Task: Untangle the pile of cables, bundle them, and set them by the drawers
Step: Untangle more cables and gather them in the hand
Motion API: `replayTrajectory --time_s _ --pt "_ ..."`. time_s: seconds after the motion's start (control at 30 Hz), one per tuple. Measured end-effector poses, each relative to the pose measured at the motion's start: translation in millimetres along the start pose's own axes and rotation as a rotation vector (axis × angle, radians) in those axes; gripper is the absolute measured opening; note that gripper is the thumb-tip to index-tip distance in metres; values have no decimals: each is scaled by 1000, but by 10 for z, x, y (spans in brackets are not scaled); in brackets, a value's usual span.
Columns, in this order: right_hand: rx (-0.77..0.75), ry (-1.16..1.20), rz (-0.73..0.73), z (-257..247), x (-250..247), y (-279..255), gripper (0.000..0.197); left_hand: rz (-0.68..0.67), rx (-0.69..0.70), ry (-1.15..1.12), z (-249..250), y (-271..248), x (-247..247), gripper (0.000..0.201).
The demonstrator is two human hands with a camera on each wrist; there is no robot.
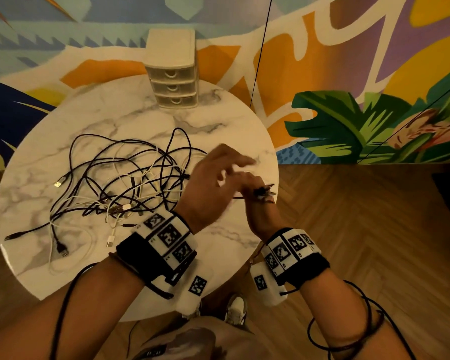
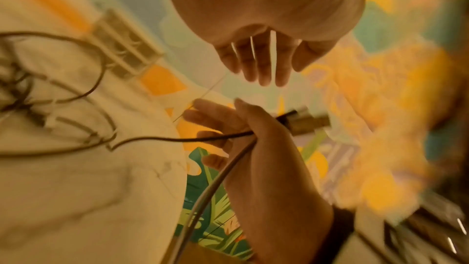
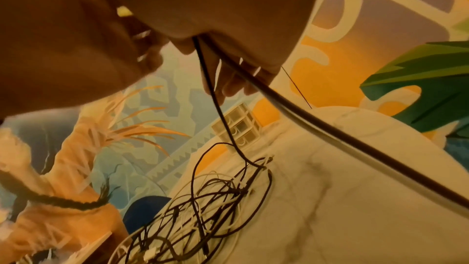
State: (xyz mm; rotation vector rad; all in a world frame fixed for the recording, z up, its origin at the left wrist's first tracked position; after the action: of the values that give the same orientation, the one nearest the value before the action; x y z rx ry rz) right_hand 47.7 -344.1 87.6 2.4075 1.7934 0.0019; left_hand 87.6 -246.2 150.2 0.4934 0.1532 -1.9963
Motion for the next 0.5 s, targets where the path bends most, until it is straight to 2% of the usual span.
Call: replayTrajectory --time_s 0.03,0.07,0.13,0.2,0.27,0.33,0.4,0.5 --pt "8 13 33 54 -39 10 30 42 -90 -82 -103 59 -42 30" --pt "38 22 79 52 -86 12 40 31 -181 -153 -215 103 -42 36" --pt "78 69 123 64 -136 36 61 -136 -357 -181 -439 111 95 45" --pt "116 102 119 9 -135 48 67 -356 -502 -83 -669 -7 324 43" --pt "153 135 83 -39 -105 52 66 -475 -562 -5 -870 -154 500 33" --pt "218 235 0 -11 -44 50 59 -476 -585 80 -1073 -239 571 25" --pt "251 365 -76 -17 -30 9 54 -406 -579 179 -1256 -275 543 21" --pt "290 469 -134 22 -58 -13 65 -306 -556 266 -1483 -284 443 15"
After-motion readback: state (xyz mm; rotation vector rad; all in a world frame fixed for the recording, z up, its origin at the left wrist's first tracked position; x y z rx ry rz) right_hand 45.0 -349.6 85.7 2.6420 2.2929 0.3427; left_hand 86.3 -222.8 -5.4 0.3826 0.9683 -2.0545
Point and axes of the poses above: each hand's wrist, its own y-axis towards the middle knuckle, its own x-axis out of the palm, z = x × y, the point moved 6 cm from there along y, towards the middle knuckle, and after that the axes turned 9 degrees about -x, right-handed, at the moved point
